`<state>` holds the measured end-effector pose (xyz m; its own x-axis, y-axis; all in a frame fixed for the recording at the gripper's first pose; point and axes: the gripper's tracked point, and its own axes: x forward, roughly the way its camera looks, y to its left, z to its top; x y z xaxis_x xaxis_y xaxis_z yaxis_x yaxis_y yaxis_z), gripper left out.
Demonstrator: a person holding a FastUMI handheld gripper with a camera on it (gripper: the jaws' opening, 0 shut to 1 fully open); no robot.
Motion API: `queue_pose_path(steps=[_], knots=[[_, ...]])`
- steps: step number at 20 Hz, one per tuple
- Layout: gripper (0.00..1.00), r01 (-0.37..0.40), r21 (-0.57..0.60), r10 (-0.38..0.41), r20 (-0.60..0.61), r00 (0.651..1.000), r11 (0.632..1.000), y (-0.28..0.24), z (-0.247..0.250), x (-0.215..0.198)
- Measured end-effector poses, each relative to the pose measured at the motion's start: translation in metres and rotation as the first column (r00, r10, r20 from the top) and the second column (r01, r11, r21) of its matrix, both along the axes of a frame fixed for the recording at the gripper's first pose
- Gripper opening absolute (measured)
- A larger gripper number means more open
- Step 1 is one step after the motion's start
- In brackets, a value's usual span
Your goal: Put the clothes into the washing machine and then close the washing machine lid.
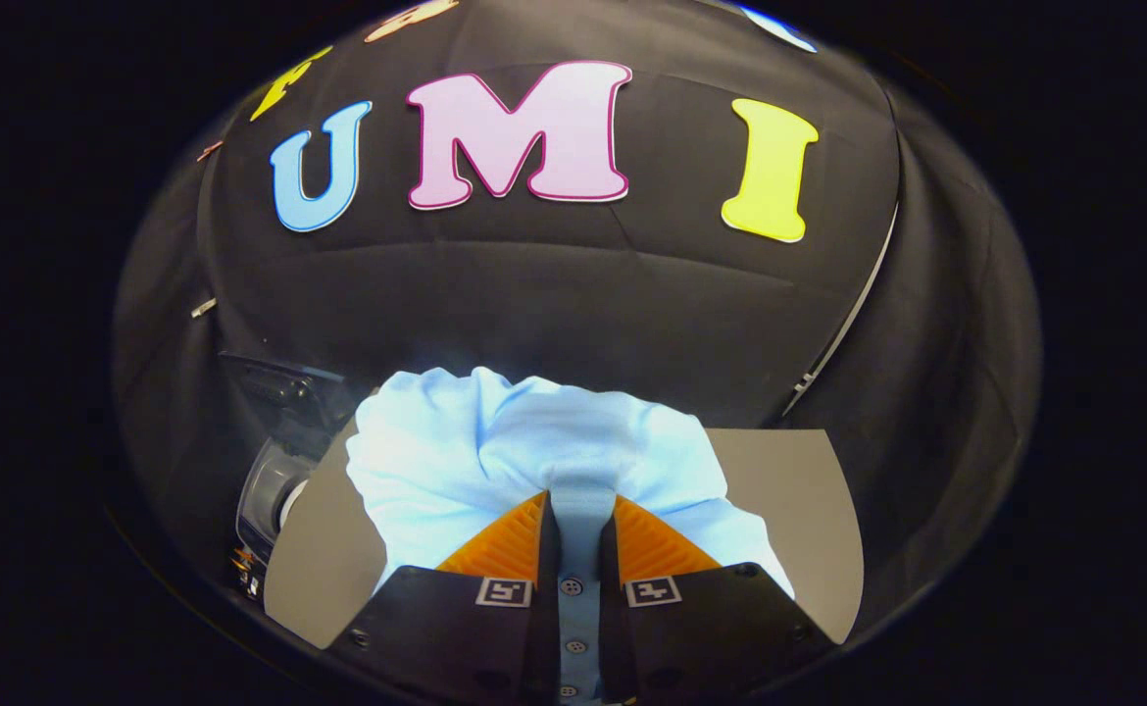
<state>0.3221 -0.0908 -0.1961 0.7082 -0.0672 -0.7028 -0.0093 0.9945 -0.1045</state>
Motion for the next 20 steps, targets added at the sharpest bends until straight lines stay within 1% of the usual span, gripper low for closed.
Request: queue_pose_path(steps=[4,6,9,14,16,20], knots=[[0.2,-0.027,0.028,0.026,0.058,0.998,0.999,0.018,0.025,-0.012],[0.2,-0.054,0.025,0.052,0.101,0.994,0.998,0.032,0.044,-0.017],[0.2,-0.111,0.026,0.104,0.176,0.979,0.994,0.061,0.079,-0.029],[0.2,-0.183,0.067,0.16,0.263,0.952,0.981,0.115,0.125,-0.053],[0.2,-0.22,0.07,0.192,0.282,0.94,0.973,0.141,0.135,-0.061],[0.2,-0.296,0.092,0.261,0.279,0.924,0.951,0.199,0.138,-0.074]])
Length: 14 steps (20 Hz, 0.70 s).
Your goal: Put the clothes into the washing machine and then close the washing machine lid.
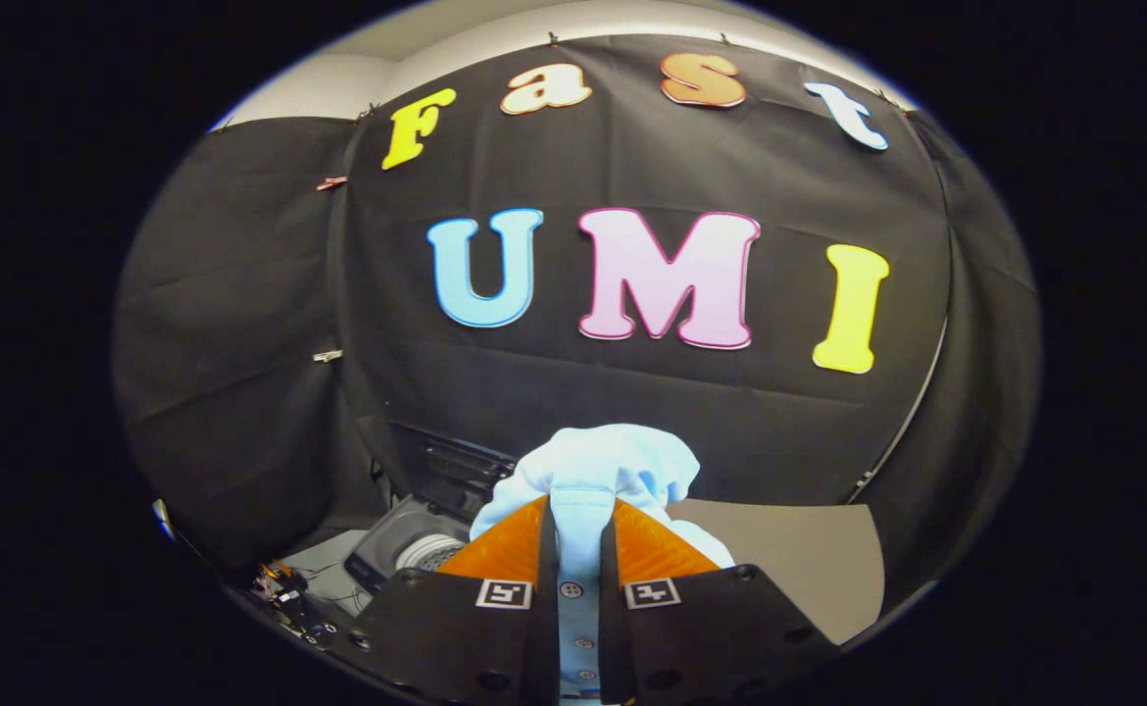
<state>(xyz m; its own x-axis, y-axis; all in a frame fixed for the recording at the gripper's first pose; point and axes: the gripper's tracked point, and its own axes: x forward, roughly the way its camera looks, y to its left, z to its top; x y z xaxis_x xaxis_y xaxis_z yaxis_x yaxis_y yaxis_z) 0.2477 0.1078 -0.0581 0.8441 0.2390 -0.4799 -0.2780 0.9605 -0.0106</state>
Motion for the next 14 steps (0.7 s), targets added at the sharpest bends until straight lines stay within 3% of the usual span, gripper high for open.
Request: queue_pose_path(steps=[9,14], knots=[[0.2,-0.145,0.077,0.15,-0.057,0.987,0.986,0.135,-0.04,0.007],[0.2,-0.168,0.1,0.179,-0.118,0.977,0.981,0.18,-0.088,0.023]])
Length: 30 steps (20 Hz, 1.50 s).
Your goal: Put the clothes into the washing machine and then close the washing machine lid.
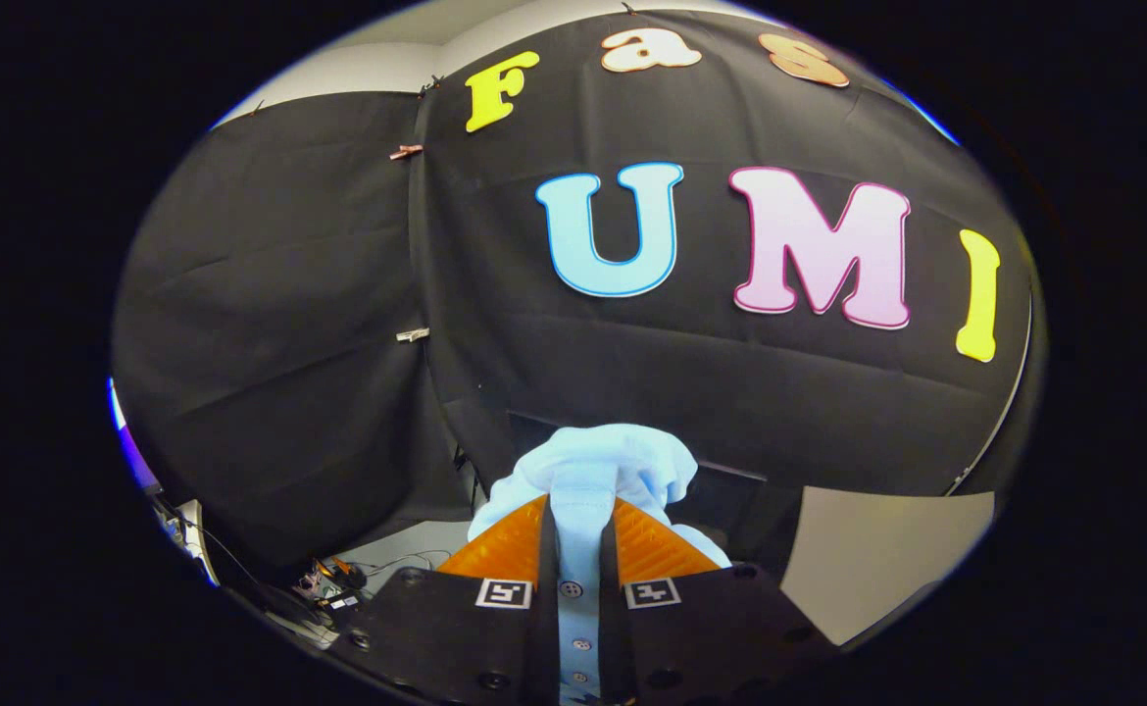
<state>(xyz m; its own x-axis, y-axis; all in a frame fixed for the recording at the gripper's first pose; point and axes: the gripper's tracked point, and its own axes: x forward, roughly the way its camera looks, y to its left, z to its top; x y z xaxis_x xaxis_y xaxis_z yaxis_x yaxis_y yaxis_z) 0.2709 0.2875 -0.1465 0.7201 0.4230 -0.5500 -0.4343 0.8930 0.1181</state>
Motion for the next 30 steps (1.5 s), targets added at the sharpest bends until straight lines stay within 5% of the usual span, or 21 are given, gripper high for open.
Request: queue_pose_path(steps=[12,19,24,30], knots=[[0.2,0.066,-0.06,-0.079,-0.247,0.966,0.996,0.012,-0.192,0.016],[0.2,0.059,-0.126,-0.095,-0.297,0.95,0.99,0.007,-0.253,0.006],[1.0,0.079,-0.126,-0.113,-0.293,0.949,0.989,0.01,-0.257,0.005],[1.0,0.076,-0.138,-0.113,-0.287,0.951,0.987,0.01,-0.255,0.001]])
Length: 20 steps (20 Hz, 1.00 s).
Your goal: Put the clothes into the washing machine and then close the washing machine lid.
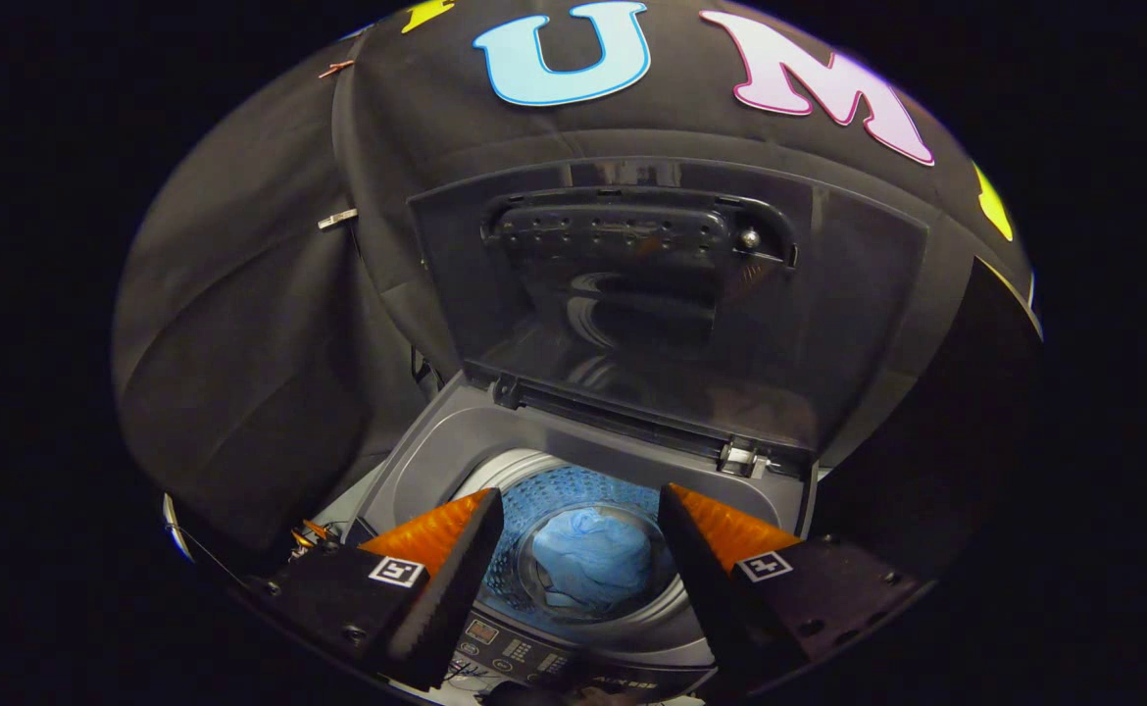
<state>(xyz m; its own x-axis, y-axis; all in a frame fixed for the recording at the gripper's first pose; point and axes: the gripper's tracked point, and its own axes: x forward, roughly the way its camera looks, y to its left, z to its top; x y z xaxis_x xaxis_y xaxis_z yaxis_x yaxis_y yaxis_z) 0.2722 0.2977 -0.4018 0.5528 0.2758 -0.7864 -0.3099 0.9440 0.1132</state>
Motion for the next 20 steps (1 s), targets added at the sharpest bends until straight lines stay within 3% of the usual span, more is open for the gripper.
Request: queue_pose_path(steps=[4,9,20], knots=[[1.0,0.0,0.011,0.0,0.01,1.0,1.0,0.006,0.009,-0.002],[1.0,0.002,0.024,-0.005,0.104,0.995,1.0,0.017,0.055,0.008],[0.99,0.07,0.079,-0.09,0.295,0.951,0.994,0.023,0.172,0.088]])
